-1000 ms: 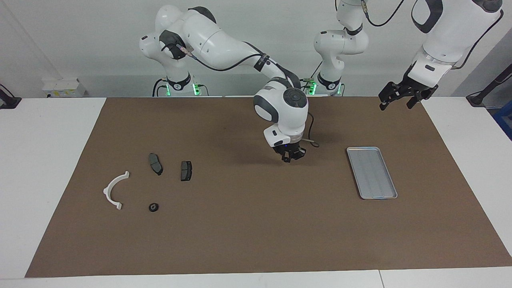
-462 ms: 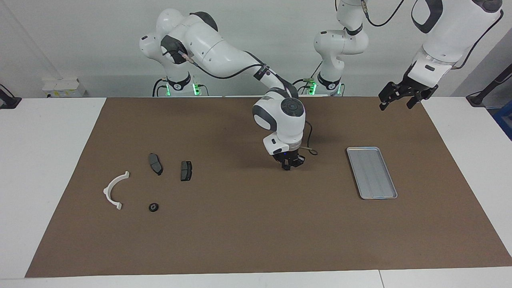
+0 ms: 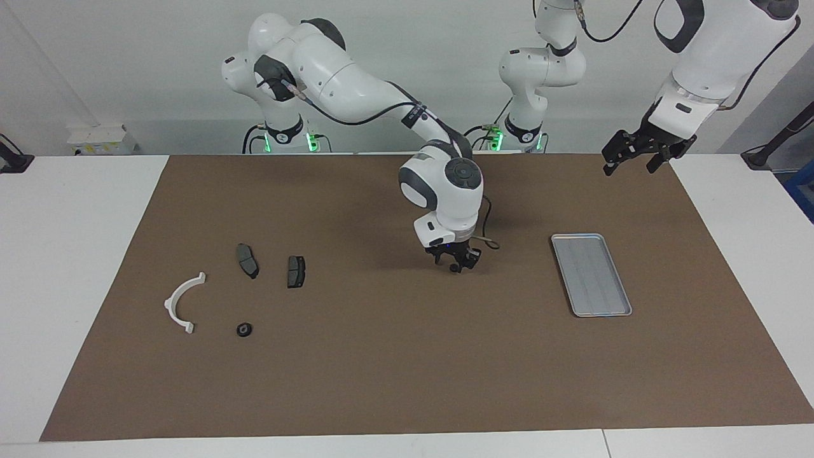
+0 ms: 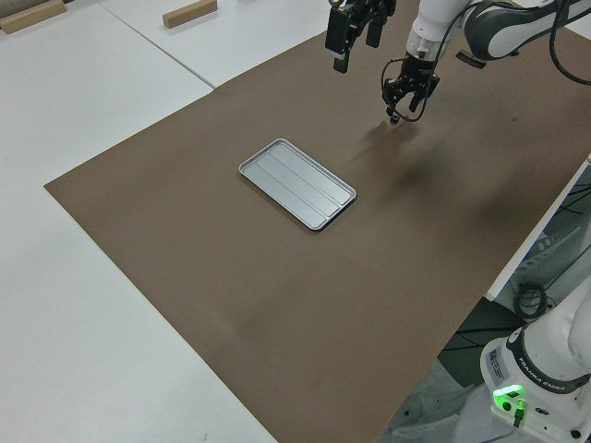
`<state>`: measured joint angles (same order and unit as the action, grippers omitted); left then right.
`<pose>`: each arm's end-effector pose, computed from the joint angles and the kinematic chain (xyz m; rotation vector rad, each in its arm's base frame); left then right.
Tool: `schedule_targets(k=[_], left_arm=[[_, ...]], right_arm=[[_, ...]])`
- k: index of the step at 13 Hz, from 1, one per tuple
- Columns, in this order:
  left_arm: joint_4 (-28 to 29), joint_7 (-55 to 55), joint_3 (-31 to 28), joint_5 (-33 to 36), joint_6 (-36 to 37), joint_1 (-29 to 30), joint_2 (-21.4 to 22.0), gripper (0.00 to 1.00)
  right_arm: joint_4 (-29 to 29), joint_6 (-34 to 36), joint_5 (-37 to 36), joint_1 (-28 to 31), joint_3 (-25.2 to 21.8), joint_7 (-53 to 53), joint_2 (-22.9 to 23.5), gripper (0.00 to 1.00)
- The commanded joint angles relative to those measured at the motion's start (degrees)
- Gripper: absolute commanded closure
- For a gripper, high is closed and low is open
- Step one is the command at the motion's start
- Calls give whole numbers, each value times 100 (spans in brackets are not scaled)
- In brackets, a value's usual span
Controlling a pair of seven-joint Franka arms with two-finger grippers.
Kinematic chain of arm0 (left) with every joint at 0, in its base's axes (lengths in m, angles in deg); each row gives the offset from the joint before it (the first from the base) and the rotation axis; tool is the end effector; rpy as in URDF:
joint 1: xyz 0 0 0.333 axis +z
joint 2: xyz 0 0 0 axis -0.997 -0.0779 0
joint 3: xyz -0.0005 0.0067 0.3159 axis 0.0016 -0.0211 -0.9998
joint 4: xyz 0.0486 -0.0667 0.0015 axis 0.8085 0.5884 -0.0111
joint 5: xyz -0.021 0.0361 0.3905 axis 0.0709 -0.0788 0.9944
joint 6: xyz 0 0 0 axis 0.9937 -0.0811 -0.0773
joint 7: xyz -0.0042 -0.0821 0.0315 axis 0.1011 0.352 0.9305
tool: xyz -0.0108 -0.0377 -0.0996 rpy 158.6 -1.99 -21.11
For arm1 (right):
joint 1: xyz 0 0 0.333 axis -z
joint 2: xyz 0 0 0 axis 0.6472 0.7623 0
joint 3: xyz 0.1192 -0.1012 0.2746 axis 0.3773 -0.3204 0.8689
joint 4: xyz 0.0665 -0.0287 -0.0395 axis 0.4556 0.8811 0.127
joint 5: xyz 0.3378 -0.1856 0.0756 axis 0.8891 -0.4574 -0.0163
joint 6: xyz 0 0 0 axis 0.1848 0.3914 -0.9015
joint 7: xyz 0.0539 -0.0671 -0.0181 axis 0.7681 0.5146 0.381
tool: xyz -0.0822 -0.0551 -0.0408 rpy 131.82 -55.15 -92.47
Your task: Pick bearing gear from pile to tray
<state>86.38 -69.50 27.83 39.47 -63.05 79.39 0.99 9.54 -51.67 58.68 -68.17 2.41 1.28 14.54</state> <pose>0.5378 -0.0244 0.6144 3.1164 0.0123 -0.0836 0.5772 0.4780 0.3174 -3.0226 0.7643 -0.0180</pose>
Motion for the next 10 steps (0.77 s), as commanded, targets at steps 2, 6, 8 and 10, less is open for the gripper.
schedule_targets(k=[2,6,8,10], left_arm=[[93,-57,15,84,20,-62,114,0],[93,143,23,75,-14,-150,149,0],[582,1001,50,75,-539,-307,315,0],[1146,2186,67,66,-1084,-676,395,0]], right_arm=[[-107,386,-38,568,118,519,-718,0],[-107,1395,436,1524,136,3091,-1597,0],[-81,1704,472,2139,136,4672,-1844,0],[-55,1749,472,2737,136,5949,-1889,0]])
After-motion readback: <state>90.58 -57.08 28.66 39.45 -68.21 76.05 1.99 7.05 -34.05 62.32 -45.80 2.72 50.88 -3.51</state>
